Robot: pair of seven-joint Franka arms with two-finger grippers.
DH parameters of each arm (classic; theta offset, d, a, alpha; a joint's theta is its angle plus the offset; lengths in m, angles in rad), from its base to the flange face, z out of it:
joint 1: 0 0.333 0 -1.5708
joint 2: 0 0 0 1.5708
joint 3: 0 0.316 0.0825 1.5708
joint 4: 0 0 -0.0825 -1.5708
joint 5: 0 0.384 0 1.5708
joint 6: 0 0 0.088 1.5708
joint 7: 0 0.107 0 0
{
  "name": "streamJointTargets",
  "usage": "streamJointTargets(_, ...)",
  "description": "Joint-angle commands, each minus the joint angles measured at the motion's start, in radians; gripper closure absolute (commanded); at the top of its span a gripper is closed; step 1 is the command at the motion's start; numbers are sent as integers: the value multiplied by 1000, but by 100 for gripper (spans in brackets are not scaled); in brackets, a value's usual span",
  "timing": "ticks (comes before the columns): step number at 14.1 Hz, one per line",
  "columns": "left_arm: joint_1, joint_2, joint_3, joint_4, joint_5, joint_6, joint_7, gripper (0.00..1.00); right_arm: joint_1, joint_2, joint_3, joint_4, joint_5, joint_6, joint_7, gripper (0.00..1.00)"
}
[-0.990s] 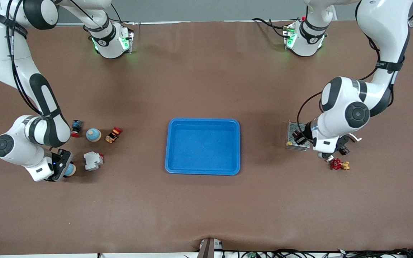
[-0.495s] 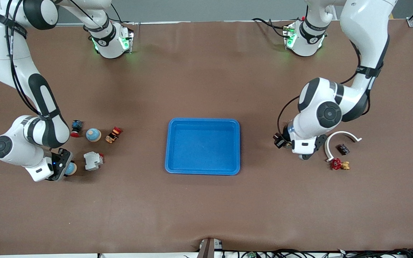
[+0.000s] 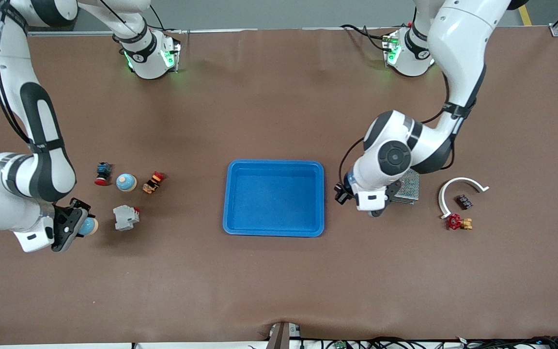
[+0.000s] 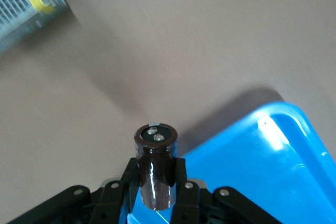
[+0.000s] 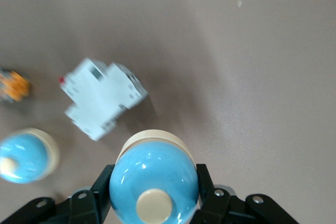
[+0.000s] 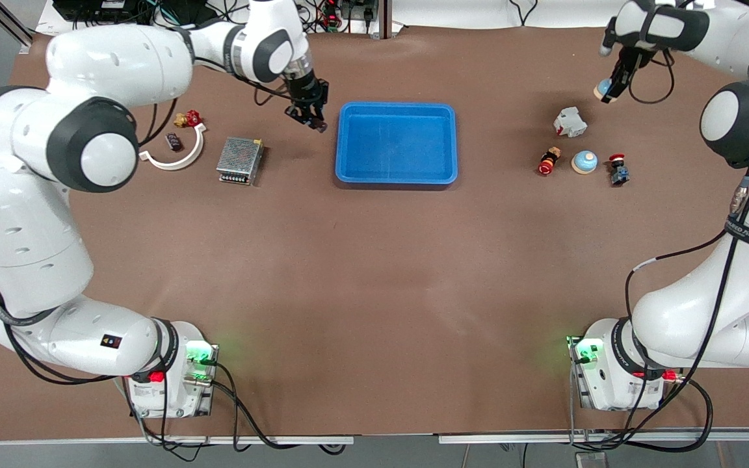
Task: Place electrolytic capacitor and blue bell in tray
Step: 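Carry the capacitor to the tray while the right gripper lifts the bell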
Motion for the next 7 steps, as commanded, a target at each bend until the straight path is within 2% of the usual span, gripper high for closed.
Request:
streamJointTargets(1,-58,77,5,98,-20,-23,-63,100,51,-79,1,-1,10,-100,192,56)
streamJointTargets(7,-132,152,5,133,-23,34,-94,100,258,-217,1,-14,9,-278,724,56)
